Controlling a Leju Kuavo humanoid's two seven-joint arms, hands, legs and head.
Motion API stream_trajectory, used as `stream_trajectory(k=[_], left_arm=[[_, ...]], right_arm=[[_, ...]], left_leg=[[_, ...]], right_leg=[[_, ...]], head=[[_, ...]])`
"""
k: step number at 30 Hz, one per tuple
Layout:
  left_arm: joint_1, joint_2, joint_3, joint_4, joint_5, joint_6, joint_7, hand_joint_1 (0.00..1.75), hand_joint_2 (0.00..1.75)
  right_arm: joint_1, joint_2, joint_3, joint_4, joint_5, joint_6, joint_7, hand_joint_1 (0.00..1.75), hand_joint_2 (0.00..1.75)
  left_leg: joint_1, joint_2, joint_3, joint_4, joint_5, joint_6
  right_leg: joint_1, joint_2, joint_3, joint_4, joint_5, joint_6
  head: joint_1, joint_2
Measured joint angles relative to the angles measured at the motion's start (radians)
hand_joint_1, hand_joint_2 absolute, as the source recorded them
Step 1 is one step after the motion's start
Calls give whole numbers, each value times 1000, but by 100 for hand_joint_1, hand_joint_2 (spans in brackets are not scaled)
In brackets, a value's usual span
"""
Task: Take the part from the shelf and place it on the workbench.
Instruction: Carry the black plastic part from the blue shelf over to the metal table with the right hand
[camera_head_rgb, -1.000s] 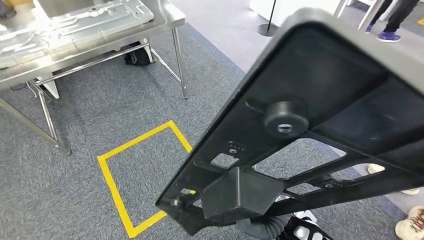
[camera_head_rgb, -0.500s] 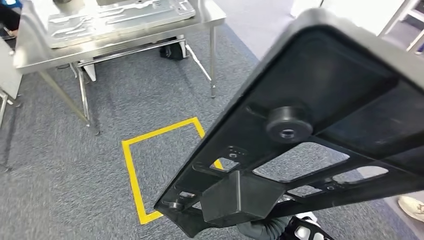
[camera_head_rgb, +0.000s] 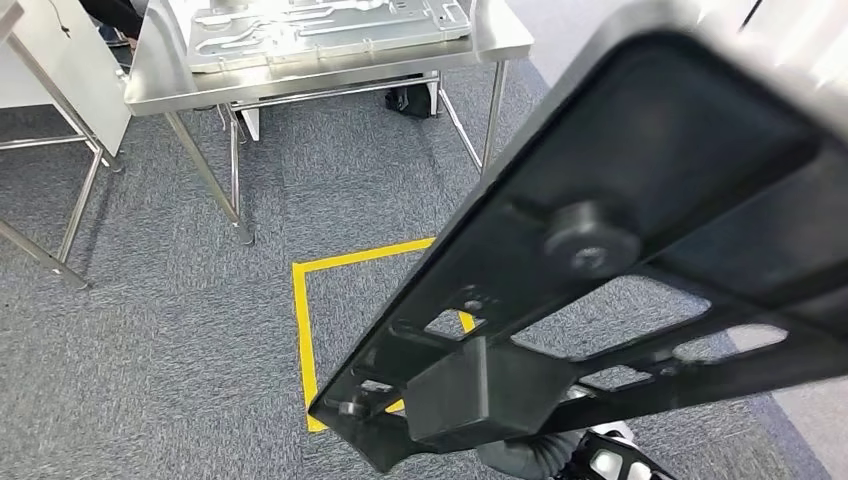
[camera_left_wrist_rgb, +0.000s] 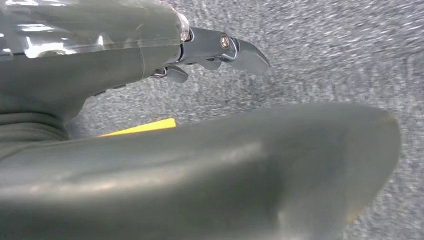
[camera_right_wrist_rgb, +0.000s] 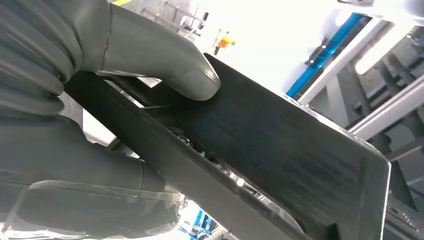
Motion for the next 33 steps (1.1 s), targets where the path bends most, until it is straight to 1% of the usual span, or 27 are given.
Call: stream_trajectory(k=[1, 2, 3, 4, 6, 7, 8, 9, 10, 11, 12, 13, 14, 17, 18, 19, 20, 22, 23, 24, 25, 27, 28, 29, 30, 31, 33], left_arm=[[3, 1, 0, 0, 0, -2, 0, 0, 0], [6, 1, 0, 0, 0, -5, 0, 0, 0], [6, 2, 0, 0, 0, -8, 0, 0, 0], [5, 2, 0, 0, 0, -10, 1, 0, 0], [1, 2, 0, 0, 0, -13, 1, 0, 0], [0, 2, 0, 0, 0, -15, 2, 0, 0], [1, 2, 0, 0, 0, -18, 2, 0, 0], [1, 2, 0, 0, 0, -21, 3, 0, 0], [2, 2, 0, 0, 0, -24, 3, 0, 0], [2, 2, 0, 0, 0, -27, 3, 0, 0], [0, 2, 0, 0, -1, -28, 3, 0, 0], [-1, 2, 0, 0, -1, -30, 2, 0, 0], [-2, 2, 0, 0, -2, -32, 2, 0, 0], [-1, 2, 0, 0, -7, -37, -2, 0, 0], [-1, 2, 0, 0, -8, -39, -4, 0, 0], [-2, 2, 0, 0, -10, -41, -5, 0, 0], [-3, 2, 0, 0, -10, -42, -7, 0, 0], [-3, 2, 0, 0, -10, -43, -9, 0, 0], [-3, 2, 0, 0, -11, -43, -10, 0, 0], [-3, 2, 0, 0, -11, -44, -11, 0, 0], [-3, 2, 0, 0, -11, -44, -12, 0, 0], [-4, 2, 0, 0, -12, -45, -14, 0, 0], [-4, 1, 0, 0, -13, -46, -16, 0, 0], [-4, 1, 0, 0, -13, -47, -17, 0, 0], [-4, 0, 0, 0, -14, -48, -19, 0, 0], [-4, 0, 0, 0, -14, -48, -19, 0, 0], [-4, 1, 0, 0, -16, -48, -21, 0, 0]], right_arm=[[1, 2, -4, -1, -6, 7, 0, 175, 175], [2, 4, -8, -2, -10, 12, 0, 175, 175], [2, 8, -11, -3, -13, 15, 0, 175, 175], [4, 11, -15, -3, -16, 19, 0, 175, 175], [9, 16, -23, -4, -21, 30, 0, 175, 175], [12, 16, -26, -4, -23, 37, 0, 175, 175], [13, 16, -30, -4, -26, 45, 0, 175, 175], [14, 17, -34, -3, -28, 51, 0, 175, 175], [13, 18, -37, -3, -31, 56, 0, 175, 175], [11, 20, -41, -2, -33, 62, 0, 175, 175], [8, 21, -45, -2, -34, 66, 0, 175, 175], [4, 23, -48, -1, -36, 69, 0, 175, 175], [0, 25, -50, 0, -37, 71, 0, 175, 175], [-8, 26, -57, 2, -42, 71, 0, 175, 175], [-8, 26, -59, 2, -43, 71, 0, 175, 175], [-9, 26, -62, 2, -43, 70, 0, 175, 175], [-9, 26, -63, 3, -44, 70, 0, 175, 175], [-9, 26, -65, 5, -44, 70, 0, 175, 175], [-8, 26, -65, 7, -44, 69, 0, 175, 175], [-8, 26, -65, 8, -44, 69, 0, 175, 175], [-8, 26, -65, 9, -44, 69, 0, 175, 175], [-9, 26, -66, 10, -44, 69, 0, 175, 175], [-11, 26, -66, 10, -44, 69, 0, 175, 175], [-12, 26, -66, 10, -44, 69, 0, 175, 175], [-13, 26, -66, 10, -44, 69, 0, 175, 175], [-13, 26, -65, 10, -45, 69, 0, 175, 175], [-14, 27, -65, 10, -45, 68, 0, 175, 175]], left_leg=[[0, -2, 0, -2, 0, -7], [-1, 5, 0, 0, -3, -12], [-2, 21, -6, 15, -15, -17], [-3, 41, -21, 50, -38, -21], [1, 79, -80, 175, -103, -29], [3, 85, -110, 236, -127, -32], [4, 88, -128, 273, -135, -35], [6, 90, -126, 271, -122, -37], [8, 93, -104, 228, -93, -38], [9, 99, -67, 158, -57, -37], [8, 105, -29, 86, -31, -35], [6, 109, -2, 32, -15, -29], [4, 111, 13, 3, -10, -24], [2, 105, 16, -8, -10, -3], [3, 104, 17, -11, -8, 4], [4, 103, 19, -14, -6, 10], [4, 102, 19, -15, -6, 14], [3, 100, 18, -15, -7, 19], [2, 99, 18, -14, -8, 20], [2, 96, 19, -14, -8, 19], [1, 94, 21, -13, -9, 18], [1, 88, 25, -12, -13, 14], [-1, 86, 26, -11, -17, 10], [-2, 84, 25, -11, -22, 5], [-3, 83, 25, -11, -27, -1], [-3, 83, 27, -13, -30, -8], [-2, 85, 31, -3, -39, -20]], right_leg=[[-2, -1, 1, -3, 3, -5], [-4, -4, 3, -8, 6, -11], [-7, -8, 7, -14, 8, -17], [-9, -13, 10, -19, 10, -23], [-8, -24, 13, -22, 10, -30], [-7, -29, 13, -22, 9, -30], [-7, -34, 13, -21, 8, -30], [-7, -38, 14, -21, 7, -29], [-7, -41, 16, -21, 6, -27], [-7, -43, 18, -20, 4, -24], [-5, -45, 20, -18, 1, -19], [-3, -46, 21, -16, -1, -14], [-1, -47, 21, -14, -2, -9], [-3, -49, 21, -12, -5, 9], [-5, -46, 16, 1, -15, 16], [-7, -42, 3, 32, -35, 21], [-8, -37, -23, 85, -64, 24], [-9, -33, -93, 221, -122, 28], [-9, -33, -118, 267, -132, 29], [-9, -33, -127, 276, -122, 28], [-9, -33, -115, 244, -94, 25], [-7, -29, -53, 106, -23, 15], [-5, -28, -26, 46, -3, 10], [-2, -26, -8, 7, 5, 3], [1, -25, -3, -8, 0, -2], [2, -26, -1, -10, -5, -8], [-2, -26, 12, -18, -4, -19]], head=[[0, 0], [0, 0], [0, 0], [0, 0], [-1, 0], [-1, 0], [-1, 0], [-1, 0], [-1, 0], [-1, 0], [-1, 0], [-1, 0], [0, 0], [0, 0], [0, 0], [0, 0], [0, 0], [0, 0], [0, 0], [0, 0], [0, 0], [0, 0], [0, 0], [0, 0], [0, 0], [0, 0], [-1, 0]])
